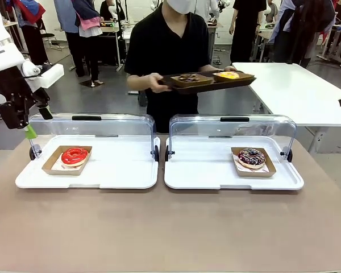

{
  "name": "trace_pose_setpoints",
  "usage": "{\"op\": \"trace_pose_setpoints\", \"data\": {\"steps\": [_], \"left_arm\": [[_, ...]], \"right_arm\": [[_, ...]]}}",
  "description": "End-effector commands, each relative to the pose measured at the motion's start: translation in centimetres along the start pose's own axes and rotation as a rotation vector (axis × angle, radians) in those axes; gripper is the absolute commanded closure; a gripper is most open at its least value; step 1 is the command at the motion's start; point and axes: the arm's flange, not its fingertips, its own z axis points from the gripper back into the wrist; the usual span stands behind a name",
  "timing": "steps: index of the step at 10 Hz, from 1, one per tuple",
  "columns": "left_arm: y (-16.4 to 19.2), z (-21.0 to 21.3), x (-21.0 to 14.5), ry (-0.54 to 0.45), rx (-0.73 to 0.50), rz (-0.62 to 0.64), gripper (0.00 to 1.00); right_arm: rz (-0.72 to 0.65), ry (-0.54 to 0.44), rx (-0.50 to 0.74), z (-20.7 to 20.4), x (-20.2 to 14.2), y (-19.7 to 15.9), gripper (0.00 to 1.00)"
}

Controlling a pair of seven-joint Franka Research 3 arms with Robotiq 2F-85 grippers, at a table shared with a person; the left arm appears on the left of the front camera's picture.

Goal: Provide the desired donut to the person.
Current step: Place the picked Paper togo box onto the Handle tray extended by the person.

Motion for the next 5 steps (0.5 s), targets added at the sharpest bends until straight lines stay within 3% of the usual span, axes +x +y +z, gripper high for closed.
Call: {"op": "trace_pose_setpoints", "data": {"steps": [1,5], "left_arm": [[-0.8,1.6,-3.6,-0.284,-0.004,-0.008,0.00],[-2.2,2.7,-13.3,-0.704,-0.031,0.005,0.00]], "right_arm": [[0.001,-0.003,0.006,-0.2,0.1,0.0,0.00],[0.001,-0.003,0.006,-0.2,0.1,0.0,0.00]]}}
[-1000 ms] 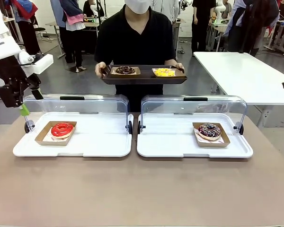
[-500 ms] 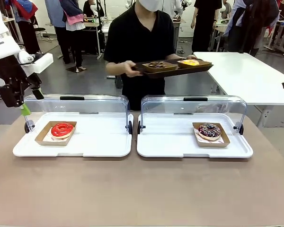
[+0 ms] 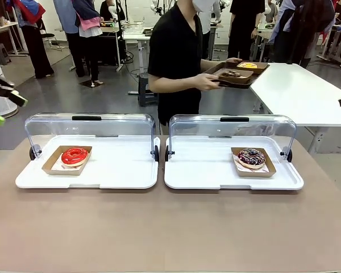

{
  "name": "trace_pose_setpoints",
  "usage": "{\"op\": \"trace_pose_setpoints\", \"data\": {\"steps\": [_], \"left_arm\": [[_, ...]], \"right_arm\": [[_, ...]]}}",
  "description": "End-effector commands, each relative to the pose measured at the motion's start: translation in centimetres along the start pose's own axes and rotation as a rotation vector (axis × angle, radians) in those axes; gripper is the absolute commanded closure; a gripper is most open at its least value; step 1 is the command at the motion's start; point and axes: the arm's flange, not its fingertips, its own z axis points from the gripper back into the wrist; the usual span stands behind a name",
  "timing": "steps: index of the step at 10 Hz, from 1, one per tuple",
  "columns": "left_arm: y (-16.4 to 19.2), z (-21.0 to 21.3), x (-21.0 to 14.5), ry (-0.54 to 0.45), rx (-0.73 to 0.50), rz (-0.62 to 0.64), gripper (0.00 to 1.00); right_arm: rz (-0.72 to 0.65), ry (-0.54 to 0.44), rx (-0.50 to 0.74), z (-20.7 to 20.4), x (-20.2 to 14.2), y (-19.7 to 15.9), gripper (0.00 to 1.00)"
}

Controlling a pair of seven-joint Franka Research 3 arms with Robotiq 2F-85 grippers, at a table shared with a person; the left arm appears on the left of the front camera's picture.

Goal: Provide the desired donut to the person.
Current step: Place the picked Paper togo box onto the Handle tray extended by the person.

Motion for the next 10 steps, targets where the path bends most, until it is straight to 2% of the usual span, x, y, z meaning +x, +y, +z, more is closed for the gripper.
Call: {"op": "trace_pose_setpoints", "data": {"steps": [1,4,6,9,10], "left_arm": [[0.9,1.4,-3.7,-0.154,-0.033,0.047,0.00],[2.0,3.7,-9.0,-0.338,-0.009,0.152,0.00],[1.2,4.2,-10.7,-0.351,0.017,0.181,0.00],[0.5,5.0,-12.0,-0.316,0.084,0.217,0.00],[0.7,4.7,-12.0,-0.334,0.026,0.219,0.00]], "right_arm": [[0.001,-0.003,0.006,-0.2,0.1,0.0,0.00],[0.001,-0.003,0.006,-0.2,0.1,0.0,0.00],[0.001,-0.003,0.006,-0.2,0.1,0.0,0.00],[0.001,-0.003,0.006,-0.2,0.1,0.0,0.00],[0.001,-0.003,0.006,-0.2,0.1,0.0,0.00]]}}
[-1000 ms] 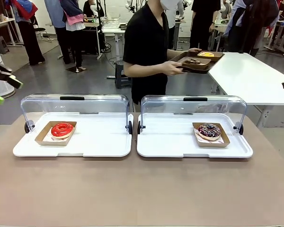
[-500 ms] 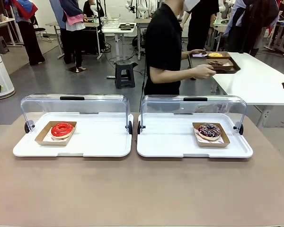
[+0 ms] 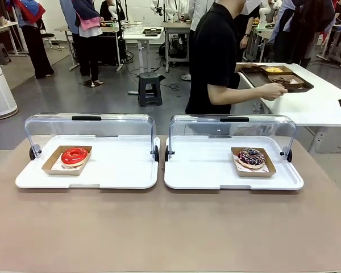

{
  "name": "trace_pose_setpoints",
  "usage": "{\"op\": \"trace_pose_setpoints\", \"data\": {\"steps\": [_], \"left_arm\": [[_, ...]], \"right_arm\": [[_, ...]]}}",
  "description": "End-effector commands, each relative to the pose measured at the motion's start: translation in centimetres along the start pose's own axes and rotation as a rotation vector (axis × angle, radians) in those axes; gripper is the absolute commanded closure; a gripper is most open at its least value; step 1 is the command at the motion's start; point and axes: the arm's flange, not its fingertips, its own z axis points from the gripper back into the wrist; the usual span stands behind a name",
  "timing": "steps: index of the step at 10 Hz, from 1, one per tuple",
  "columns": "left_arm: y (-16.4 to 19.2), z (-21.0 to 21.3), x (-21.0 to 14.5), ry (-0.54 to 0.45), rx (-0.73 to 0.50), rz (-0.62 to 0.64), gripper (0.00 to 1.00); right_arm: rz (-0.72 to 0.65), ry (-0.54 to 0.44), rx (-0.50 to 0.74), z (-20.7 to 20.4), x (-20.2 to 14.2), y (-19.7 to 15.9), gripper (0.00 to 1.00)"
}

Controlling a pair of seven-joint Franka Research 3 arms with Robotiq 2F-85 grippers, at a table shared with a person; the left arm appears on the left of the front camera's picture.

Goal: Provide the desired donut to the person.
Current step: Place the picked Paper togo box onto the Handle tray extended by the person.

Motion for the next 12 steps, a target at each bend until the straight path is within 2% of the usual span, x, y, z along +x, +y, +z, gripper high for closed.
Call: {"op": "trace_pose_setpoints", "data": {"steps": [1,12], "left_arm": [[0.12,-0.62,0.18,-0.005,-0.021,-0.004,0.00],[0.12,-0.62,0.18,-0.005,-0.021,-0.004,0.00]], "right_arm": [[0.001,-0.002,0.006,-0.20,0.05,-0.03,0.00],[0.001,-0.002,0.006,-0.20,0.05,-0.03,0.00]]}}
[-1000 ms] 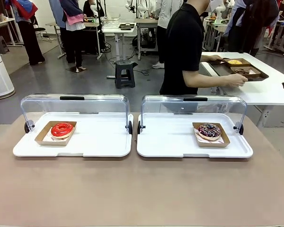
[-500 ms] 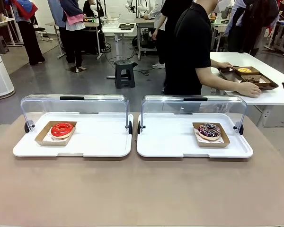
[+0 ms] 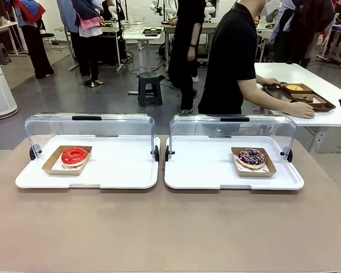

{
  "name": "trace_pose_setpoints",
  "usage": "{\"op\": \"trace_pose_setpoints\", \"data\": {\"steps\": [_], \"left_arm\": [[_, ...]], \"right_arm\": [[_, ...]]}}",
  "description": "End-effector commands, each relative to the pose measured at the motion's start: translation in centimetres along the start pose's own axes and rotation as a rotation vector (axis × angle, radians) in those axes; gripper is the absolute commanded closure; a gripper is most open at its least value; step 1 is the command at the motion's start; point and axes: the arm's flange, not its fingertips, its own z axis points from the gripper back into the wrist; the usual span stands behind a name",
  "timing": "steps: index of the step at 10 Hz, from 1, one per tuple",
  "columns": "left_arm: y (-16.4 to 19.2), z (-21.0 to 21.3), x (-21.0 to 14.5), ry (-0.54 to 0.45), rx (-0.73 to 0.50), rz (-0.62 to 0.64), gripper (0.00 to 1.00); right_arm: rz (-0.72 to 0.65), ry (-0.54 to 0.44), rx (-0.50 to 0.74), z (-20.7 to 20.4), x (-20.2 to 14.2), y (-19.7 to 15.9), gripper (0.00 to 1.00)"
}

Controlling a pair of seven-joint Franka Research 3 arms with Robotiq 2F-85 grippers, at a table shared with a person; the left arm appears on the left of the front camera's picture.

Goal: Provide the desired donut to the person.
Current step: Place the picked Paper togo box onto the Handle tray extended by the person.

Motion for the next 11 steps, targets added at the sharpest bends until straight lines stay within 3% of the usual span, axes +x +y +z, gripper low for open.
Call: {"op": "trace_pose_setpoints", "data": {"steps": [1,11], "left_arm": [[-0.13,0.17,-0.03,-0.009,-0.002,-0.001,0.00],[-0.13,0.17,-0.03,-0.009,-0.002,-0.001,0.00]], "right_arm": [[0.001,-0.002,0.006,-0.20,0.05,-0.03,0.00],[0.001,-0.002,0.006,-0.20,0.05,-0.03,0.00]]}}
